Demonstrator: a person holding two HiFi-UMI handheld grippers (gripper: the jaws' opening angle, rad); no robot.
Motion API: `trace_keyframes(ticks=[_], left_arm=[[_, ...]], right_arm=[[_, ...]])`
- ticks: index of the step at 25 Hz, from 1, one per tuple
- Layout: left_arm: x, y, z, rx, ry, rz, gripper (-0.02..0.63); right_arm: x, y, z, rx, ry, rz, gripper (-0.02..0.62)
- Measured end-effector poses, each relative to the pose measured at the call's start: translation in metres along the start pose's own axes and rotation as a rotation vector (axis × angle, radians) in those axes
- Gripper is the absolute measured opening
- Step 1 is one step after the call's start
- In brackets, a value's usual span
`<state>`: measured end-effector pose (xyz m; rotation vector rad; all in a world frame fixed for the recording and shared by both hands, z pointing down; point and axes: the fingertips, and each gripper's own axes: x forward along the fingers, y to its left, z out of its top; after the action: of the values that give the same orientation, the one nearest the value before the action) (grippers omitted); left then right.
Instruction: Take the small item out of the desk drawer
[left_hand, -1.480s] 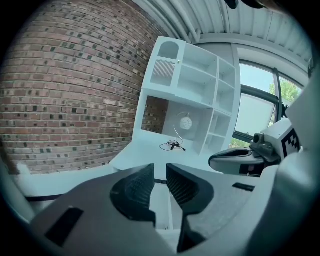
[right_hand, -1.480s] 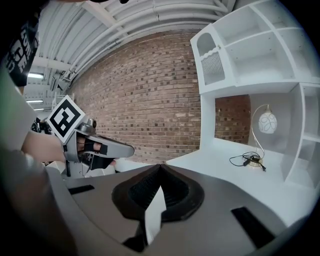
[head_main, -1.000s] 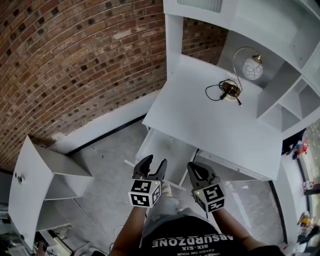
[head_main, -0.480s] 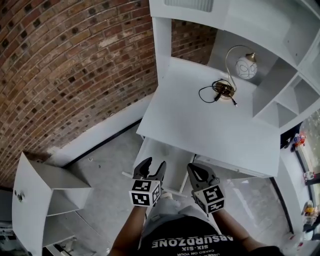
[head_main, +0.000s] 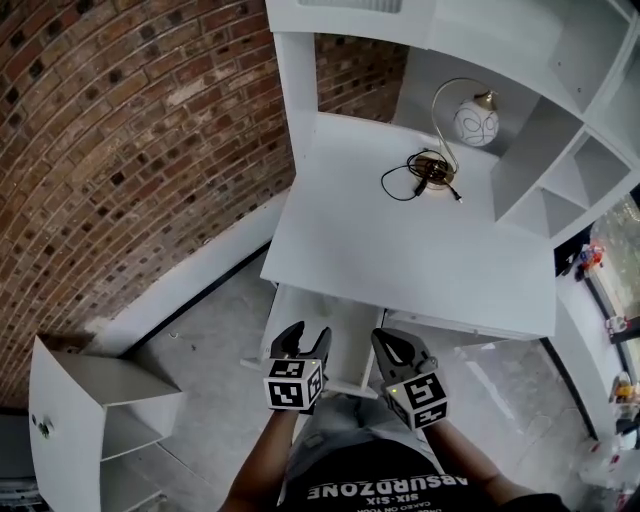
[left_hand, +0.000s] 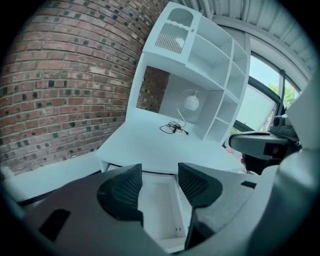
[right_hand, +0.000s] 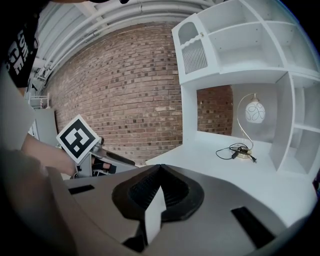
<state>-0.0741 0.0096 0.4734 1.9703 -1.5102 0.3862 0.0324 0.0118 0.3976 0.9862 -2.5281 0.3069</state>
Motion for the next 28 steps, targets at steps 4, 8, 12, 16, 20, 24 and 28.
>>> trace_keyframes(ticks=[4,8,12,16,20,24,28], left_arm=[[0.014,0.003,-0.006,-0.013,0.027,-0.008,0.209],[0.031,0.007,-0.009,-0.027,0.05,-0.016,0.209],[0.05,0.01,-0.016,-0.038,0.082,-0.018,0.209],[0.071,0.016,-0.021,-0.043,0.108,-0.017,0.209],[0.09,0.024,-0.03,-0.072,0.13,-0.009,0.209],[0.106,0.028,-0.043,-0.084,0.163,0.003,0.209],[0.12,0.031,-0.055,-0.071,0.205,-0.003,0.209]], right_arm=[[0.003,-0.003,-0.005,0.008,0.02,-0.011,-0.002],[0.009,-0.004,-0.011,0.021,0.044,-0.01,-0.002],[0.016,-0.006,-0.011,0.017,0.052,-0.005,-0.002],[0.026,-0.012,-0.011,0.001,0.067,0.009,-0.002],[0.035,-0.018,-0.008,-0.011,0.062,0.016,-0.002],[0.042,-0.018,-0.008,-0.01,0.061,0.031,-0.002],[0.051,-0.02,-0.011,-0.004,0.061,0.043,-0.002]])
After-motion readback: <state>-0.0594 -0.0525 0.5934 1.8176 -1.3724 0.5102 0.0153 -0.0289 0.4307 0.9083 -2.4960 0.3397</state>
